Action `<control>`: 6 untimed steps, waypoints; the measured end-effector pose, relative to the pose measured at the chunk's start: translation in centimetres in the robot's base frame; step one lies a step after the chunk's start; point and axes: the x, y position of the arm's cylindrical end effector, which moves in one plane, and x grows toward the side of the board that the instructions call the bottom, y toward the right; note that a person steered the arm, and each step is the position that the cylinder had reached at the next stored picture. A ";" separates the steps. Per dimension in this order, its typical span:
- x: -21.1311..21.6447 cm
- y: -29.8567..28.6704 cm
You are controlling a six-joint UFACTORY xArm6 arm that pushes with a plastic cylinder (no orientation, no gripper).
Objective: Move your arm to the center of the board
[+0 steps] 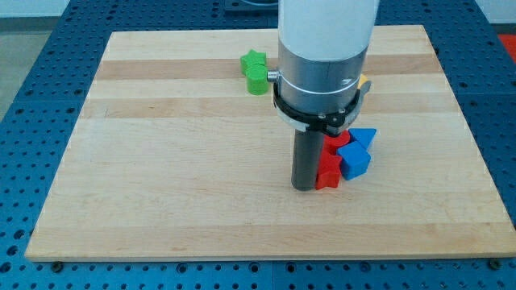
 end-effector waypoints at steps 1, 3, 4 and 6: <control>-0.2 -0.6; -11.6 -8.5; -12.6 -11.7; -13.7 -10.8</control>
